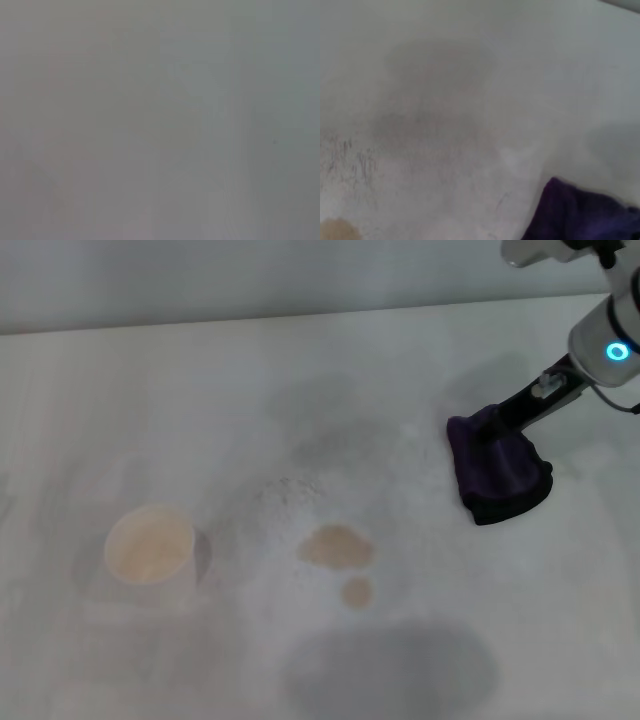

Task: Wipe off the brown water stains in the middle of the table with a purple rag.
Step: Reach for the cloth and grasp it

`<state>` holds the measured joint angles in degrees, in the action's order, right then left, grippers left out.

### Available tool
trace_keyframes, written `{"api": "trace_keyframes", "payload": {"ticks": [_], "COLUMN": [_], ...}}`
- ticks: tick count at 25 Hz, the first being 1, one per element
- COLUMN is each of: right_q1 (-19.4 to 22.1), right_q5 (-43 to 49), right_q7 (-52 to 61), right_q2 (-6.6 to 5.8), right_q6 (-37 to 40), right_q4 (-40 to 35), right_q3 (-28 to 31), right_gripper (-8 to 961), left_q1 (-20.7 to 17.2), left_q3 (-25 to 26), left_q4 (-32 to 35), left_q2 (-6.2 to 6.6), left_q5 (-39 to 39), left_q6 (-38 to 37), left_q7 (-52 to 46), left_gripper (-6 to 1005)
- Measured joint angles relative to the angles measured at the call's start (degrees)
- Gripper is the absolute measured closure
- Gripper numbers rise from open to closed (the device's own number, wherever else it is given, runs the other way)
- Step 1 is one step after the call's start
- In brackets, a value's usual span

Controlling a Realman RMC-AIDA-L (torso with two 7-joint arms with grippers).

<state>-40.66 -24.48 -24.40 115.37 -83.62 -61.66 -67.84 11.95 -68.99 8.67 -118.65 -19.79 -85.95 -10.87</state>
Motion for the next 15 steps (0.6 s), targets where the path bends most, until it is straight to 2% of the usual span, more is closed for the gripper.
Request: {"api": "trace_keyframes", "payload": {"ticks": [5,15], "right_q1": [-2.23,-5.61], "right_q5": [0.00,3.46], "right_q7": [1.35,6.08], "right_q2": [0.16,0.06], "right_q6": [2.91,7.34], "right_q4": [5.37,11.49], "right_q3": [-0.63,-4.74], "right_gripper": [308,308], "left_q1": [0.16,0.83], "left_q3": [0.00,0.00], "left_q4": [0.73,1.23], "left_q2": [0.11,0.18], "left_q5": [0.02,0.02], "left_q6": [0.60,0.69], "left_q7": [0.32,2.41], "left_gripper": [127,128]}}
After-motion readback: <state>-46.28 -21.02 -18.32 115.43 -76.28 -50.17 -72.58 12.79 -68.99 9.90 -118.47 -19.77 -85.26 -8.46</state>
